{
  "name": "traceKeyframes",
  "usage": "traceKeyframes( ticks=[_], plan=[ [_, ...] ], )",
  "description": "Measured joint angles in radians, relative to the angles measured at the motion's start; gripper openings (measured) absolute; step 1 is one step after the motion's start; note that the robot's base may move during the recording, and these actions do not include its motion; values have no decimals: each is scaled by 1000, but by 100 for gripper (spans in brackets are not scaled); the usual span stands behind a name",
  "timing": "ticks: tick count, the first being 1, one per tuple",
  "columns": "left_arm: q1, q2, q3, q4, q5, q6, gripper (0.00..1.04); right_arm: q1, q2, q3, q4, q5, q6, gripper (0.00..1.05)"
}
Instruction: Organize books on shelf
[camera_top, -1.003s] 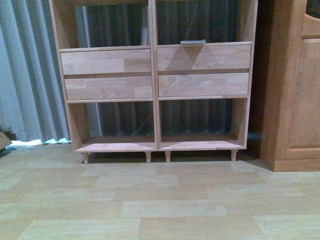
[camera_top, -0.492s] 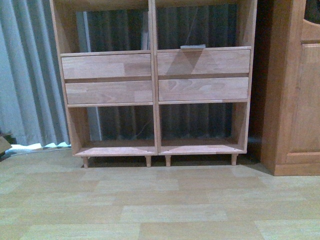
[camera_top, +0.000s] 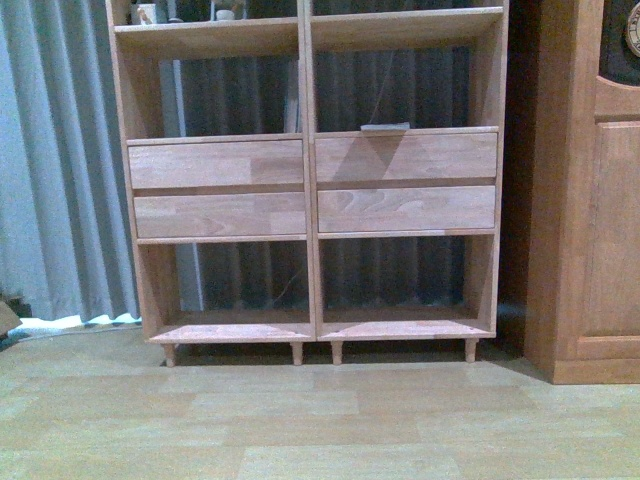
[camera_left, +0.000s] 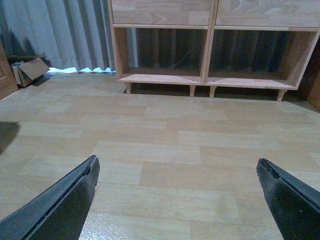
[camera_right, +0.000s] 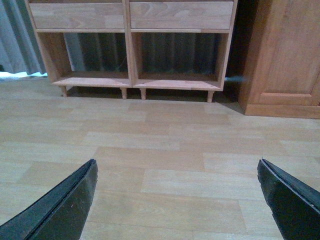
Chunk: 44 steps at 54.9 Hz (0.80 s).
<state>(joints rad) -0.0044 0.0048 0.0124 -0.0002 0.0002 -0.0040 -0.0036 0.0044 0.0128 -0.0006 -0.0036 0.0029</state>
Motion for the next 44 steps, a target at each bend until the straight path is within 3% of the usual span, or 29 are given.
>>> traceKeyframes(
  ticks=[44],
  plan=[
    [0, 0, 0, 0, 0, 0, 97, 0, 0, 0, 0, 0, 0, 98]
  ],
)
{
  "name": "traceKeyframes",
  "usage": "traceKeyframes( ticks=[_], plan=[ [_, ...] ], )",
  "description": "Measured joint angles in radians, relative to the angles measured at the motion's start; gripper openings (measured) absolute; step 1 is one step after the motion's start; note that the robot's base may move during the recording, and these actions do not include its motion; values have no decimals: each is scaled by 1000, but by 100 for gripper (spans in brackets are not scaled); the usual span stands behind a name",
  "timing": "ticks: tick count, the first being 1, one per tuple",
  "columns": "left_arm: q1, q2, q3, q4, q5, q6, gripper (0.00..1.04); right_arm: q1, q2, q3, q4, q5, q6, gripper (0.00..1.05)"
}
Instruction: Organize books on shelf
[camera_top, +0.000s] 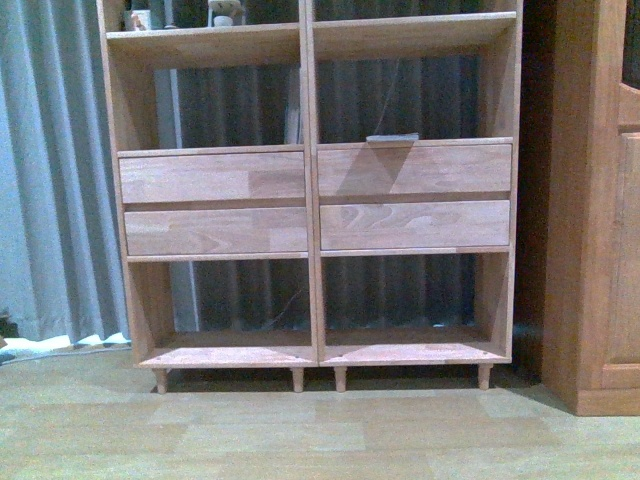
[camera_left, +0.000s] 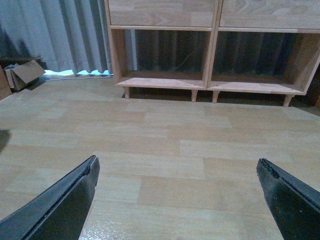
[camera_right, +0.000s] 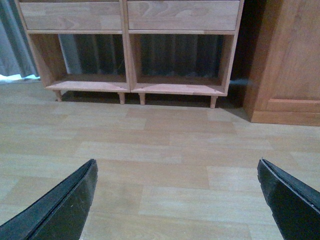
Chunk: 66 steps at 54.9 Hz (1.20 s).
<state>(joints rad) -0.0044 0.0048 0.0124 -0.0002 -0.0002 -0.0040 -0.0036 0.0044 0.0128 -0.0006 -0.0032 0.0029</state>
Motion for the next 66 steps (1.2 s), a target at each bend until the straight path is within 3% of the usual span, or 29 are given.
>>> traceKeyframes(
  ticks=[66],
  plan=[
    [0, 0, 0, 0, 0, 0, 97, 0, 0, 0, 0, 0, 0, 98]
  ],
)
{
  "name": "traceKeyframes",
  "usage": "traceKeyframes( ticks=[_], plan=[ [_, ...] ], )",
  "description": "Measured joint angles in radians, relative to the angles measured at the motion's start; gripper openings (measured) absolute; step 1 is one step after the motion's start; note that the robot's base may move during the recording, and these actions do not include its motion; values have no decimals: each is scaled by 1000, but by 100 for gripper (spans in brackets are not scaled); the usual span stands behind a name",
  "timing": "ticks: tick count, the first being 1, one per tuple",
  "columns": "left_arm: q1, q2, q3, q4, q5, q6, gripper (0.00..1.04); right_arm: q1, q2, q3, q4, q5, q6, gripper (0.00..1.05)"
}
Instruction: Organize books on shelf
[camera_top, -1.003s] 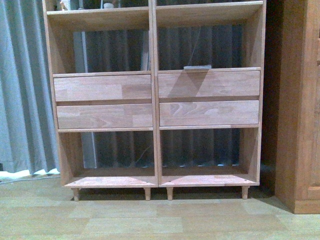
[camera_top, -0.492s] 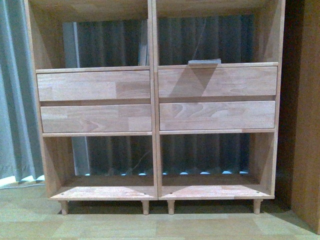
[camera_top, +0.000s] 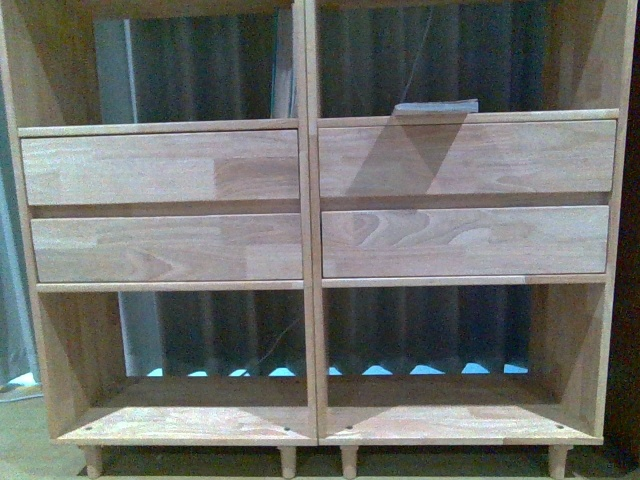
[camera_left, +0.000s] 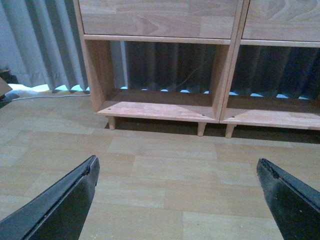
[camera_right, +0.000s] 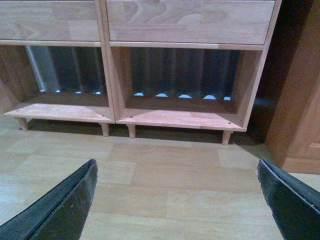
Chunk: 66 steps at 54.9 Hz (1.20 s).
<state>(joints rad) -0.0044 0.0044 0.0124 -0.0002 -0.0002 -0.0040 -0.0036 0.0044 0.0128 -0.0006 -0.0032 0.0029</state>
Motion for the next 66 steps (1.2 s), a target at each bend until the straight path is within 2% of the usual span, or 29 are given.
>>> traceKeyframes(
  ticks=[66],
  plan=[
    [0, 0, 0, 0, 0, 0, 97, 0, 0, 0, 0, 0, 0, 98]
  ],
)
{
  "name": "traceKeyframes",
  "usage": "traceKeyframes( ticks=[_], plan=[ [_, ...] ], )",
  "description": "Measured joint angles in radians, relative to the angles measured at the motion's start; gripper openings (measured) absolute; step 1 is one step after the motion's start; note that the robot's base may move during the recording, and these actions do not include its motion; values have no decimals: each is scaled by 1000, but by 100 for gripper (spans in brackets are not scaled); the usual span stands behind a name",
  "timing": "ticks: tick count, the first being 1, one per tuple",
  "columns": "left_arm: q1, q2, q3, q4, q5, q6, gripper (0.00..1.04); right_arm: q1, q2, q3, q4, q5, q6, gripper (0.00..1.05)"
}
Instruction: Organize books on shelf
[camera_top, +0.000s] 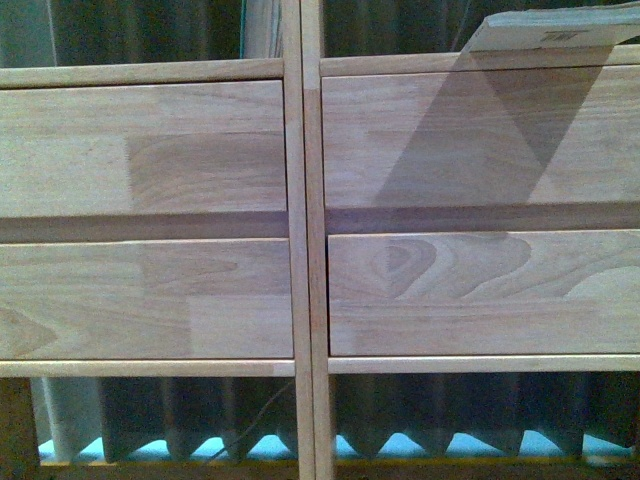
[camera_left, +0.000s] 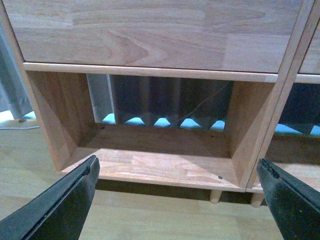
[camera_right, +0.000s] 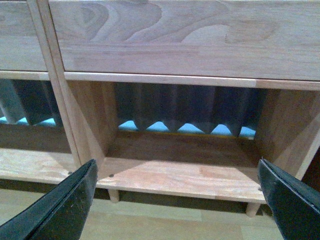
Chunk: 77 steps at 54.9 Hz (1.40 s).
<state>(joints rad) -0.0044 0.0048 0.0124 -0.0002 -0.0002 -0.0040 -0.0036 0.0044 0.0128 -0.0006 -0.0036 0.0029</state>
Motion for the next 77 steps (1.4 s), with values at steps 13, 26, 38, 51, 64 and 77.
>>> traceKeyframes(
  ticks=[13, 26, 38, 51, 64, 77],
  plan=[
    [0, 1, 0, 0, 0, 0, 97, 0, 0, 0, 0, 1, 0, 98],
    [0, 1, 0, 0, 0, 0, 97, 0, 0, 0, 0, 0, 0, 98],
    [0, 1, 0, 0, 0, 0, 97, 0, 0, 0, 0, 0, 0, 98],
    [0, 1, 0, 0, 0, 0, 97, 0, 0, 0, 0, 0, 0, 98],
    [0, 1, 0, 0, 0, 0, 97, 0, 0, 0, 0, 0, 0, 98],
    [0, 0, 0, 0, 0, 0, 97, 0, 0, 0, 0, 0, 0, 98]
  ],
)
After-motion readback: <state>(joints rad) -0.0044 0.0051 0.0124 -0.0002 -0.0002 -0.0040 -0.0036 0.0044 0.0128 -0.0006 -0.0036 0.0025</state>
